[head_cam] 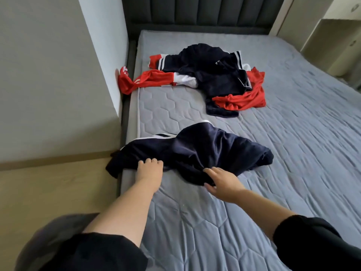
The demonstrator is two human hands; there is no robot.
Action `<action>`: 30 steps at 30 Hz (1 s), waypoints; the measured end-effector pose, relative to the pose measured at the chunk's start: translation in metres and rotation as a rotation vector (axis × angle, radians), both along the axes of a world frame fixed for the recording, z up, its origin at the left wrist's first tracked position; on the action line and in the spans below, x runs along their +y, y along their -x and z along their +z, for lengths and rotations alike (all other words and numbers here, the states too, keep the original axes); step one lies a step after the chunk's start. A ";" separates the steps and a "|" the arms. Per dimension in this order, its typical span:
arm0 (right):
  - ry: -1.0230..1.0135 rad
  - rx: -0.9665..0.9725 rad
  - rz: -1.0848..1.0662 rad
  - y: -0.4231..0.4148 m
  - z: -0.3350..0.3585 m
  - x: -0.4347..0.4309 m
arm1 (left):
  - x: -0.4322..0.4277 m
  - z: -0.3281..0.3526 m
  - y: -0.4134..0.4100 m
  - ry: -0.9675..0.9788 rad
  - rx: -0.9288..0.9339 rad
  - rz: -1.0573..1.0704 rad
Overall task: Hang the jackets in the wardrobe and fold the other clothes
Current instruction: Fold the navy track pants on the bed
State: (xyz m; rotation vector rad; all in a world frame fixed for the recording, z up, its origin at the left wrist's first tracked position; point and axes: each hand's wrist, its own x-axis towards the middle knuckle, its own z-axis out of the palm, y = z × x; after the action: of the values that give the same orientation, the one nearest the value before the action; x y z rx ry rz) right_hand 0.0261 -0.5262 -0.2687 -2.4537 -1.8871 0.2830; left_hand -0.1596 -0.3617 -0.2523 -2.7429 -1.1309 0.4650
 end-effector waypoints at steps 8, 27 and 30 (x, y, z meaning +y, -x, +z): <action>-0.673 0.257 -1.148 -0.067 0.035 -0.012 | -0.020 -0.019 -0.026 0.081 -0.181 -0.013; -0.482 1.609 -1.503 -0.126 0.015 0.000 | -0.018 -0.031 -0.034 0.147 -0.210 0.083; -0.634 1.519 -1.545 -0.132 0.015 0.002 | -0.019 -0.032 -0.033 0.135 -0.240 0.070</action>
State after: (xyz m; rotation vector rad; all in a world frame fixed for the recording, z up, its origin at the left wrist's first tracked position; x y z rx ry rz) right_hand 0.1577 -0.5242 -0.2539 -1.4949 0.4932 0.8112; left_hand -0.1266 -0.3802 -0.2840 -2.9470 -1.2980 0.2313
